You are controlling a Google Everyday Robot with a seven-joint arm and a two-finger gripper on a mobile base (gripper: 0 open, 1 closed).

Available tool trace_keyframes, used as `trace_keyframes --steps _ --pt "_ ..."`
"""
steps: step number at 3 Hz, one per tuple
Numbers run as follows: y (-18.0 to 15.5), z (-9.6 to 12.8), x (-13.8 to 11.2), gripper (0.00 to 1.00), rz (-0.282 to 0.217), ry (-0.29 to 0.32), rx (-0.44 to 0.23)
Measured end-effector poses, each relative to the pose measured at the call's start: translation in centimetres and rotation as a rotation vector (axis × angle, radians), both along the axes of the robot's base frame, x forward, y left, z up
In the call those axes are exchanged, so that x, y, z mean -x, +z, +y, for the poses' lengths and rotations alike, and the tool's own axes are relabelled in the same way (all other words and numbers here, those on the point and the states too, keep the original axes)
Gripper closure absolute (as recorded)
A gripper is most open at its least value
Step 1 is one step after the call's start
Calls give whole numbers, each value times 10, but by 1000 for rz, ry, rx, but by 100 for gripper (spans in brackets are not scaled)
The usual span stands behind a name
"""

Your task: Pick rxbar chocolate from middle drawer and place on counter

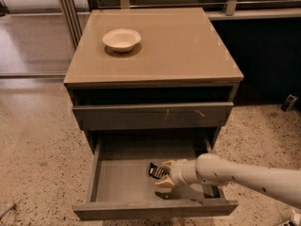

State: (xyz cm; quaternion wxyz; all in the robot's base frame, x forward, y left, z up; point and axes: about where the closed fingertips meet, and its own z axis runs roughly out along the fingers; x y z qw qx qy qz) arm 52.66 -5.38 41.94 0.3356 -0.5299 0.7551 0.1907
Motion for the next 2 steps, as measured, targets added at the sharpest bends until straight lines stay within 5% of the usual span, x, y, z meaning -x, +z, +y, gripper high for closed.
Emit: trace_keyframes --steps 1,2 --pt "-11 -3 -5 0 23 -19 36" --pt "-23 -9 -9 0 41 -39 61"
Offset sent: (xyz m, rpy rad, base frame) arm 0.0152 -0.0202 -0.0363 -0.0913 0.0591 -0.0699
